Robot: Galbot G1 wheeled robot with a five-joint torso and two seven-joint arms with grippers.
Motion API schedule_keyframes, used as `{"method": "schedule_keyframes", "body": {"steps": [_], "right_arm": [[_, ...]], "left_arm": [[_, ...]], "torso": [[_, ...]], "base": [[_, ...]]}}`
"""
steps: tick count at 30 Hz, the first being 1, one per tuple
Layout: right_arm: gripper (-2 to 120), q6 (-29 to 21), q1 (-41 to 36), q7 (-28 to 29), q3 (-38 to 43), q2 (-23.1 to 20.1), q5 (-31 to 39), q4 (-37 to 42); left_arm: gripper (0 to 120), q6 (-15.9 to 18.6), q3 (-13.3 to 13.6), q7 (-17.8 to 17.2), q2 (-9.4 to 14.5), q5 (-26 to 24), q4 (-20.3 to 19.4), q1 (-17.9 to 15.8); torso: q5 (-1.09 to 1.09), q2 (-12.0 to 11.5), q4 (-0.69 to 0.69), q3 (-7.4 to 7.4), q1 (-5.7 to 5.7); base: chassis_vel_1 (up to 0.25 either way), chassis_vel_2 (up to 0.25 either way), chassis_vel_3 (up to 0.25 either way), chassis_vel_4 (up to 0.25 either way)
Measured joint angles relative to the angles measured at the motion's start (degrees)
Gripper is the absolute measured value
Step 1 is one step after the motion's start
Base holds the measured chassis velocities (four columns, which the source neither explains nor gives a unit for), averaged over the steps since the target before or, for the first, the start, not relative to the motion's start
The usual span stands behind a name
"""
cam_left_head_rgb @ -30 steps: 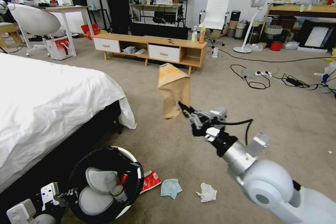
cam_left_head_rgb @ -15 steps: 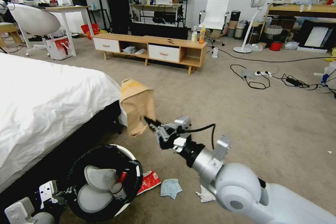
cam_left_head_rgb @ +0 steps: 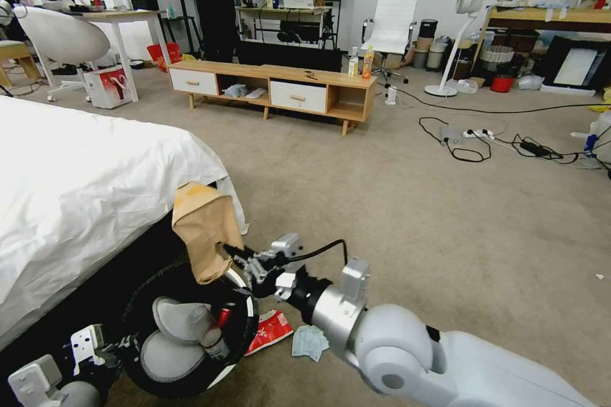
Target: Pick up the trash bin and place the garbage on the floor into it.
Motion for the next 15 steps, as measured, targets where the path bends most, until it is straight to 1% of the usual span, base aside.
{"method": "schedule_keyframes", "body": {"steps": [4,10,14,15], "right_arm": [[0,-1.78,0.86,2.16,-2.31,1.07,0.77,-0.66],[0,-3.71,1.91,3.45,-4.18,1.85,1.74,-1.75],[0,-4.08,2.14,3.62,-4.49,2.00,1.70,-1.94],[0,-5.00,2.61,4.31,-5.33,2.45,1.56,-2.26]], "left_arm": [[2,0.00,0.00,-0.02,-0.04,-0.04,0.58,-0.58],[2,0.01,0.14,-0.09,0.23,-0.11,0.87,-1.06],[2,0.00,0.19,-0.10,0.27,-0.12,0.90,-1.11],[2,0.01,0.32,-0.13,0.28,-0.13,0.97,-1.19]], "torso": [[0.00,0.00,0.00,0.00,0.00],[0.00,0.00,-0.01,0.00,0.00],[0.00,0.00,-0.01,0.00,0.00],[0.00,0.00,0.00,0.00,0.00]], "base": [[0.000,0.000,0.000,0.000],[0.000,0.000,0.000,0.000],[0.000,0.000,0.000,0.000],[0.000,0.000,0.000,0.000]]}}
